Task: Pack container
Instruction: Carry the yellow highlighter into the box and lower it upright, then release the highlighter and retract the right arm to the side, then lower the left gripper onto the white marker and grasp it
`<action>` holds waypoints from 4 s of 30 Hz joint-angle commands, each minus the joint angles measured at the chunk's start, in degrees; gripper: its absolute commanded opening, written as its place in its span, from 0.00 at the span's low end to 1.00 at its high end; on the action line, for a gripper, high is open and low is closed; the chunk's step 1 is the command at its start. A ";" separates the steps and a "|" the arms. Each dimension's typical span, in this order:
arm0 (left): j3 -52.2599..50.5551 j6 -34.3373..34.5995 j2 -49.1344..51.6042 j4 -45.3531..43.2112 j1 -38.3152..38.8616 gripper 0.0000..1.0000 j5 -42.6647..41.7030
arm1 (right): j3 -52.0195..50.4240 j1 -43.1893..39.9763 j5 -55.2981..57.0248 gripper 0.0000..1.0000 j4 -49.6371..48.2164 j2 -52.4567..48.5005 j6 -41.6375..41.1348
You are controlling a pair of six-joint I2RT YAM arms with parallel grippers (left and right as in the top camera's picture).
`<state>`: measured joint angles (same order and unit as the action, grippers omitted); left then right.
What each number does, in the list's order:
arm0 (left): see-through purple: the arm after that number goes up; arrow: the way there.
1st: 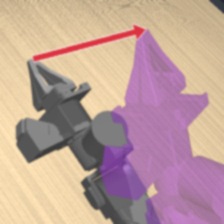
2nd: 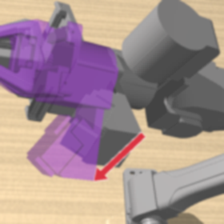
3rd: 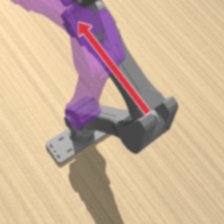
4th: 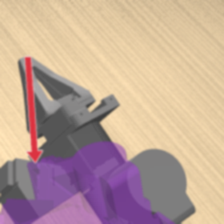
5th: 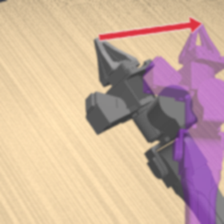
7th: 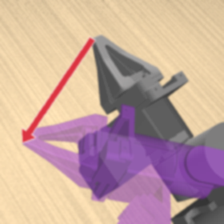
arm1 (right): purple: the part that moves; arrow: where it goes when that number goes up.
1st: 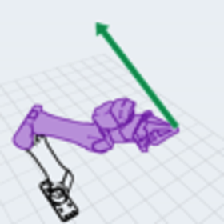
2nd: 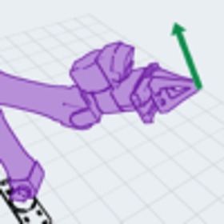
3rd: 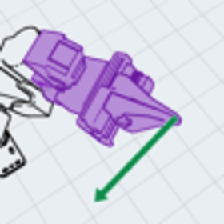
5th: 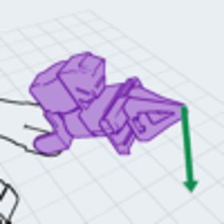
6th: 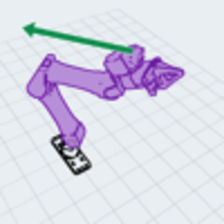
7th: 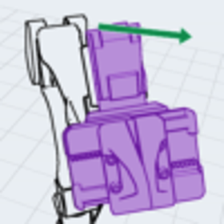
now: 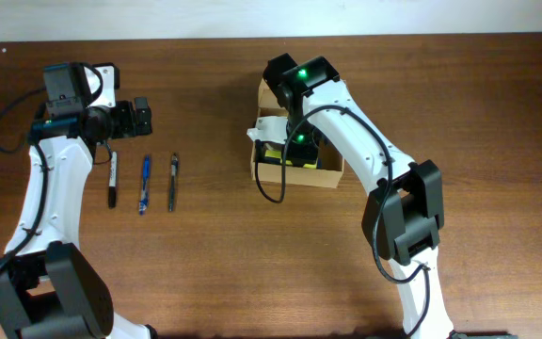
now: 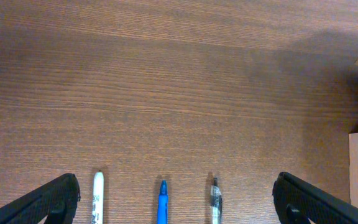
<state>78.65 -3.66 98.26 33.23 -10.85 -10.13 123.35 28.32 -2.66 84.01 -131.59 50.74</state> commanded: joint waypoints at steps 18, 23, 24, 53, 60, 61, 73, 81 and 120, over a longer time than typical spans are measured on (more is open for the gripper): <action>1.01 -0.70 0.11 0.02 -0.17 0.99 -0.61 | 0.46 -0.76 3.43 0.59 -5.22 21.59 -15.45; 1.01 -0.70 0.11 0.02 -0.17 0.99 -0.59 | 0.46 -8.37 4.85 0.76 -11.54 35.30 -28.17; 1.01 -0.68 0.11 0.00 -0.17 0.99 -0.63 | 0.46 -11.39 4.85 0.77 -12.37 37.44 -31.08; 1.01 -11.39 1.73 25.90 -3.13 0.98 15.28 | -0.35 -51.98 -6.34 0.99 -6.40 20.39 -48.26; 1.01 -10.95 8.70 25.31 -8.61 0.97 14.03 | -0.35 -51.95 -6.36 0.99 -6.43 19.67 -48.26; 1.01 -10.49 9.64 24.72 -9.09 0.97 14.01 | -0.35 -51.98 -6.38 0.99 -6.43 19.67 -48.26; 1.01 -9.73 18.21 18.91 -9.81 0.91 12.74 | -0.35 -51.98 -6.36 0.99 -6.43 19.67 -48.26; 1.01 -9.73 18.97 14.60 -9.77 0.73 8.57 | -0.35 -51.95 -6.38 0.99 -6.43 19.67 -48.26; 2.43 -6.03 24.39 16.61 -7.67 0.02 9.60 | -0.35 -51.95 -6.36 0.99 -6.43 19.67 -48.26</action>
<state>81.36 -10.15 118.93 47.70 -18.39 -1.02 123.04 -23.75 -8.51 77.60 -111.98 2.96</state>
